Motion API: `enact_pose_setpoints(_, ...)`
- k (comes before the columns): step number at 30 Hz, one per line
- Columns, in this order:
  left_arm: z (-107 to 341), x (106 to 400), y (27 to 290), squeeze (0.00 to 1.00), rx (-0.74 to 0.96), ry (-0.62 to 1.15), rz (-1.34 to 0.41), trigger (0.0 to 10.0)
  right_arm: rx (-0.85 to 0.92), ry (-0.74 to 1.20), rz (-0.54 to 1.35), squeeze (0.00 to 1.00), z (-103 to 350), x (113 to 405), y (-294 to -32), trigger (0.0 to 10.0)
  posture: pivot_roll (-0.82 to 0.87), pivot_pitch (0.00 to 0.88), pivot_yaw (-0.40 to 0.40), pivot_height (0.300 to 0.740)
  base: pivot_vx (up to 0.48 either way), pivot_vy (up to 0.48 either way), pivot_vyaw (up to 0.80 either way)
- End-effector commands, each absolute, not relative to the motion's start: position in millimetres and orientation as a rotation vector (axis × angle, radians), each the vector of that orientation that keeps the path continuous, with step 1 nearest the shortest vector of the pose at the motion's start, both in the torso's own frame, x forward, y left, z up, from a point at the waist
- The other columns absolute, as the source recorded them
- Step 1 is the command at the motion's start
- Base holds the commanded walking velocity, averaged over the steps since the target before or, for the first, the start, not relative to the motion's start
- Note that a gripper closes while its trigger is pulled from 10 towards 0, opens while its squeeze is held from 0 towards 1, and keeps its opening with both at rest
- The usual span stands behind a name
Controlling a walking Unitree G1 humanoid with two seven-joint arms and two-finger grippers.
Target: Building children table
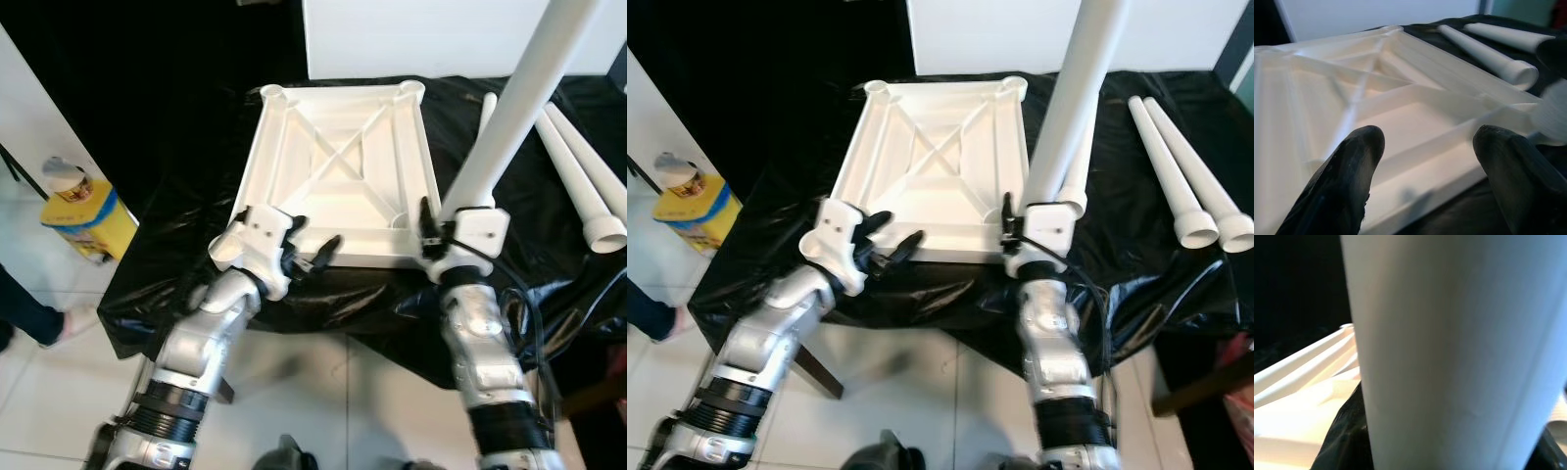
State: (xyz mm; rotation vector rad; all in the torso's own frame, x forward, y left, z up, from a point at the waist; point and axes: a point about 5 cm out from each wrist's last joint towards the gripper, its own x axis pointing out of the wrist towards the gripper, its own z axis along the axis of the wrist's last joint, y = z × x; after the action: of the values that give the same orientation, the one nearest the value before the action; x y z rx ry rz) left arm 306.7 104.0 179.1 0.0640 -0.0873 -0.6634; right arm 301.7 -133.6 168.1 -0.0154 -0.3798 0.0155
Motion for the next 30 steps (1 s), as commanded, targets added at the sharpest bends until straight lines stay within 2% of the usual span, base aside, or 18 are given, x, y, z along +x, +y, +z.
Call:
enact_pose_setpoints(1,179,306,102,0.0,0.081,-0.092,-0.66,10.0,-0.023,-0.373,0.006,0.0,166,302,-137,10.0,0.04,0.072,0.067,0.74,0.0,0.0,0.0)
enact_pose_setpoints(20,188,308,97,0.0,0.131,-0.141,-0.651,10.0,-0.021,-0.36,-0.013,0.0,165,304,-141,10.0,0.04,0.087,0.066,0.74,0.0,0.0,0.0)
enact_pose_setpoints(30,189,310,95,0.0,0.106,-0.152,-0.622,10.0,-0.026,-0.339,-0.034,0.0,166,307,-146,10.0,0.03,0.089,0.055,0.74,0.0,0.0,-0.69)
